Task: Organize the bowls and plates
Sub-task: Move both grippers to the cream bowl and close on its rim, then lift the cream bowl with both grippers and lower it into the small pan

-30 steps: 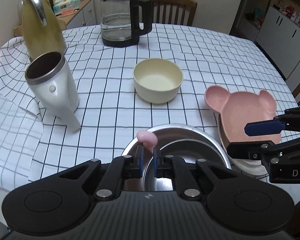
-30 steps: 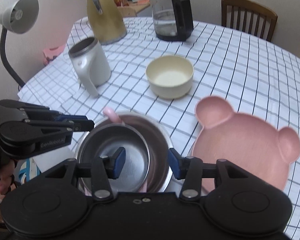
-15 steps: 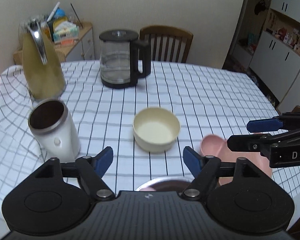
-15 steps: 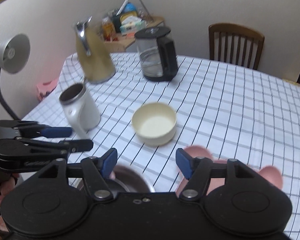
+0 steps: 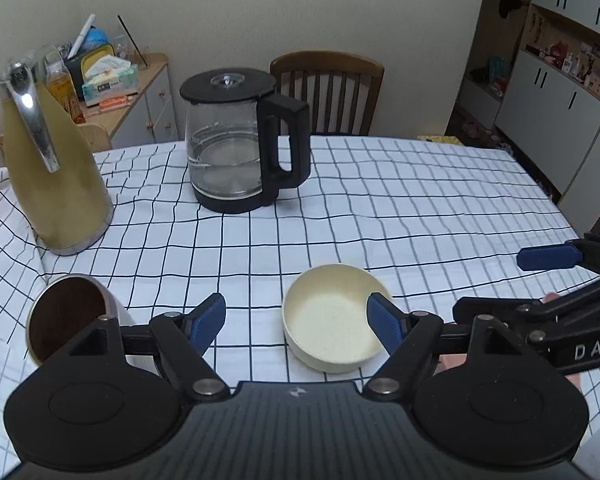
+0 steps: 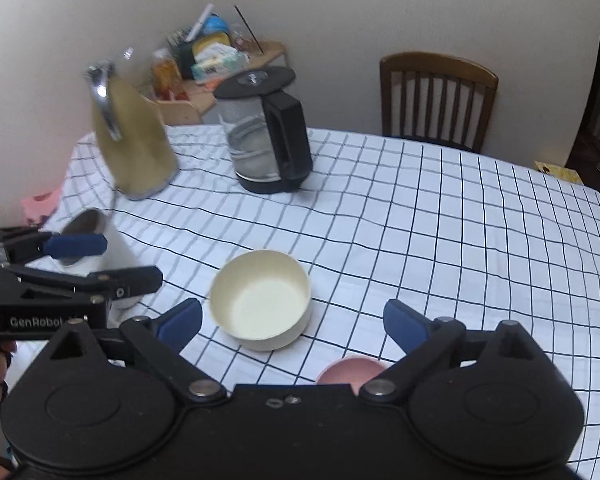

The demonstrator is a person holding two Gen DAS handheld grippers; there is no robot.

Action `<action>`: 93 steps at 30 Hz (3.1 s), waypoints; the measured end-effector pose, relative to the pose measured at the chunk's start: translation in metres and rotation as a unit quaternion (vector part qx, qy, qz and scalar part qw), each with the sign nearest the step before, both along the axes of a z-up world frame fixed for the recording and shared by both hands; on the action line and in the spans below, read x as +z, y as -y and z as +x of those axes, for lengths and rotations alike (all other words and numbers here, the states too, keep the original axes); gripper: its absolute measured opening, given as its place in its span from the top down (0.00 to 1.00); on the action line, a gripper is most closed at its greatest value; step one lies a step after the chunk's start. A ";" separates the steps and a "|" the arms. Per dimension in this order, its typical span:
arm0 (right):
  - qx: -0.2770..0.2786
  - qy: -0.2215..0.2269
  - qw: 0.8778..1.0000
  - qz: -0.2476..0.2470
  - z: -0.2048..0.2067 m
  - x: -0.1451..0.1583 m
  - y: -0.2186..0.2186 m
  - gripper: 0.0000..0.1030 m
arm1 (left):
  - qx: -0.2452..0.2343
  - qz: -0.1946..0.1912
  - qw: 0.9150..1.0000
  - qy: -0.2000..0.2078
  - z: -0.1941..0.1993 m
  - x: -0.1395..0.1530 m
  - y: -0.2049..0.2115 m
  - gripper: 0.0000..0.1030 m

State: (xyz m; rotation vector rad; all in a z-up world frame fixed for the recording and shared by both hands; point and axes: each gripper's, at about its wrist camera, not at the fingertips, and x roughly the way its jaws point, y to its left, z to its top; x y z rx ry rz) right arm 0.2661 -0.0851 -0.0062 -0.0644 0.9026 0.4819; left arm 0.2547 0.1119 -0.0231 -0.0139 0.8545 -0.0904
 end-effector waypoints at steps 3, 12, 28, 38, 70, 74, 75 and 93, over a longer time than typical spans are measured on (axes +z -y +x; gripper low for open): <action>-0.013 -0.005 1.000 -0.011 0.012 -0.013 -0.007 0.05 | -0.004 0.006 1.000 -0.015 0.021 -0.016 -0.005 0.25; -0.030 -0.040 0.997 -0.049 0.044 -0.050 -0.028 0.10 | -0.014 0.012 0.997 -0.080 0.067 -0.071 -0.004 0.25; -0.035 -0.109 0.990 -0.085 0.070 -0.103 -0.053 0.37 | -0.020 0.021 0.990 -0.135 0.090 -0.119 -0.006 0.53; -0.056 -0.131 0.987 -0.074 0.076 -0.113 -0.052 0.65 | -0.017 0.015 0.988 -0.151 0.095 -0.123 -0.005 0.64; -0.070 -0.094 0.991 -0.060 0.049 -0.061 -0.042 0.92 | -0.043 0.023 0.992 -0.112 0.056 -0.055 0.021 0.94; -0.062 -0.086 0.993 -0.053 0.034 -0.037 -0.035 0.92 | -0.040 0.019 0.993 -0.105 0.037 -0.030 0.024 0.94; -0.059 -0.082 0.994 -0.050 0.029 -0.031 -0.033 0.92 | -0.039 0.020 0.994 -0.103 0.032 -0.024 0.025 0.94; 0.003 -0.055 0.997 -0.044 -0.067 0.024 -0.006 0.90 | -0.020 0.036 0.995 -0.094 -0.075 0.015 0.054 0.94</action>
